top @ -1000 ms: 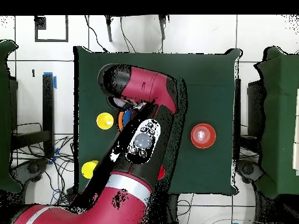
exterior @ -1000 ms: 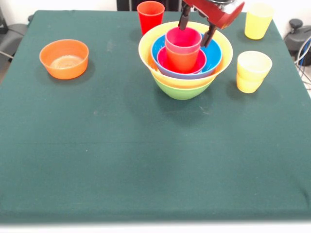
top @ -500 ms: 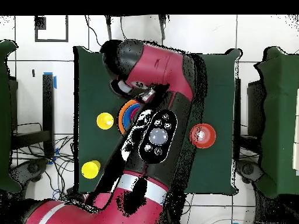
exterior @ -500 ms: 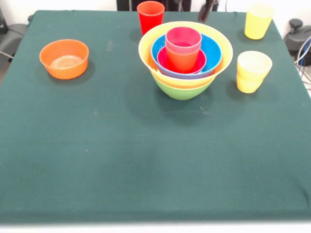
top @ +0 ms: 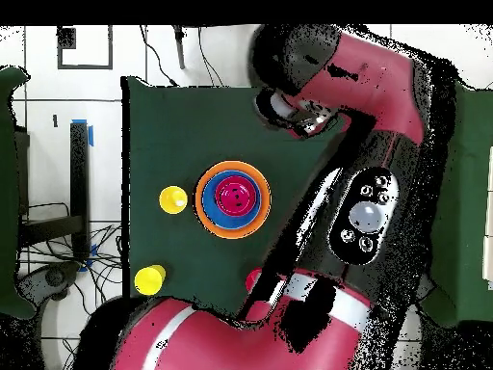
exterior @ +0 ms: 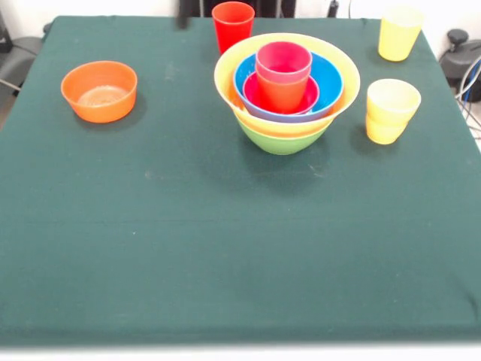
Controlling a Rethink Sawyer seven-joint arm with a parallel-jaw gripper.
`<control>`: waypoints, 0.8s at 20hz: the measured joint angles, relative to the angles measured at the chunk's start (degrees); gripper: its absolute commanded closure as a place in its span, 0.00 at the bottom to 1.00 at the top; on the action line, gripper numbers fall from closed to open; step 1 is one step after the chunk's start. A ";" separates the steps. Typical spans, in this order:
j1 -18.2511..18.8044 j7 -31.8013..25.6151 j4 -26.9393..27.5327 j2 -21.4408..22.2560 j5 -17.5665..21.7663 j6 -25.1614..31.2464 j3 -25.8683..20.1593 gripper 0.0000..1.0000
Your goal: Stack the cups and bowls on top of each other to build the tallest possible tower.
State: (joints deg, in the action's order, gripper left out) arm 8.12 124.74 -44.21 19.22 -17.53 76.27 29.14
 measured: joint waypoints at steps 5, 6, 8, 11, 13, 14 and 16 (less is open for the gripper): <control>4.13 0.00 2.02 -2.71 0.94 -3.56 -0.31 0.00; 4.79 0.00 2.05 -3.22 1.22 -4.19 -0.44 0.00; 5.76 0.00 1.91 -3.96 1.93 -5.47 -0.81 0.00; 6.54 0.00 0.99 -4.86 3.52 -8.68 -1.31 0.00; 6.53 0.00 0.17 -5.30 4.46 -10.55 -1.39 0.00; 6.50 0.00 -0.09 -5.42 4.75 -11.04 -1.39 0.00; 6.38 0.00 -1.01 -5.74 5.48 -12.06 -1.44 0.00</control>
State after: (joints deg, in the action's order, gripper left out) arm 14.50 124.74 -45.22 13.47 -12.05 64.21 27.69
